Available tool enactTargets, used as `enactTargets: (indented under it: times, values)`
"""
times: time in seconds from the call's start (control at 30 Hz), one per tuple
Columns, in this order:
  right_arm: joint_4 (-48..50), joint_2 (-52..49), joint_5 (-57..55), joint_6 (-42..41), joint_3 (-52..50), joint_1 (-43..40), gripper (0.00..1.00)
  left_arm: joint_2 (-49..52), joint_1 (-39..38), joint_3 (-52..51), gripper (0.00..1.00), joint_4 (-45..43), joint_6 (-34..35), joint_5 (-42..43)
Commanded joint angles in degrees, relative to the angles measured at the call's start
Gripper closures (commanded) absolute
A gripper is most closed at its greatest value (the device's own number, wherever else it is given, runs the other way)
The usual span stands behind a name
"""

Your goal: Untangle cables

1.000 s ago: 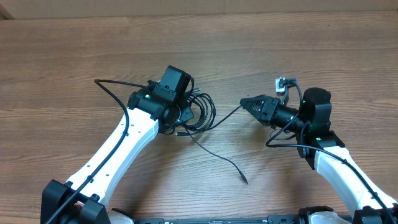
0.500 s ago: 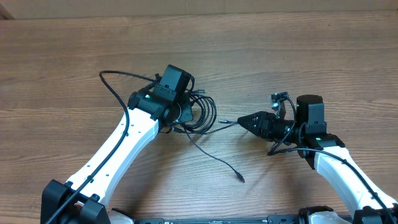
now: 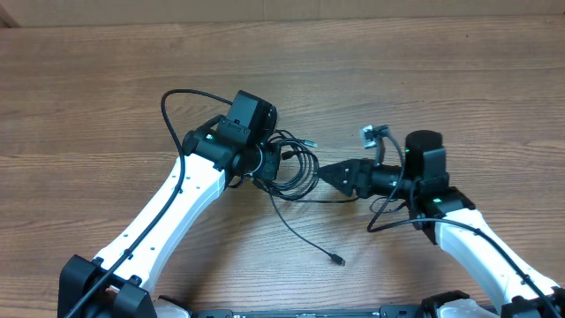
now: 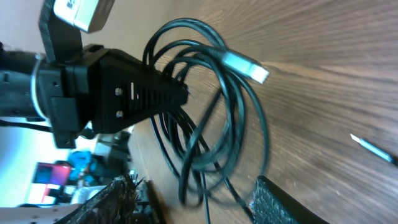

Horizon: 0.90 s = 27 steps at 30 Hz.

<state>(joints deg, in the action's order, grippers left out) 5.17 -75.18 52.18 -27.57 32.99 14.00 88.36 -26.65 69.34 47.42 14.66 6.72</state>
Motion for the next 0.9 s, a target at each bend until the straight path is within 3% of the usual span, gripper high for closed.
enactTargets:
  times: [0.0,0.2,0.37,0.4,0.5,0.67,0.77,0.87]
  values:
    - [1.9,0.6,-6.7,0.6,0.8,4.0,0.41,0.0,-0.3,0.0,0.96,-0.4,-3.1,4.8]
    - [4.3,0.6,-11.6,-1.4,0.8,9.0,0.44,0.0,-0.4,0.0,0.94,-0.4,-3.1,4.8]
    - [8.4,0.6,-11.4,-6.6,0.8,9.3,0.91,0.0,-0.4,0.0,0.95,-0.1,-2.8,4.8]
    - [10.1,0.6,-11.3,-7.6,0.8,9.2,0.96,0.0,-0.4,0.0,0.95,0.0,-2.8,4.7]
    - [16.7,0.7,-7.7,-12.0,0.8,8.2,0.96,0.0,-0.4,0.0,0.96,0.3,-1.9,4.7]
    - [27.3,0.7,4.3,-14.7,0.8,4.3,0.96,0.0,-0.4,0.0,0.96,0.4,5.7,1.6]
    - [26.2,0.6,8.4,-14.7,0.8,0.9,0.96,0.0,-0.4,0.0,0.96,0.5,13.5,0.0]
    - [16.2,0.6,8.1,-14.6,0.8,-3.1,0.96,0.0,-0.4,0.0,0.96,0.5,25.6,-3.7]
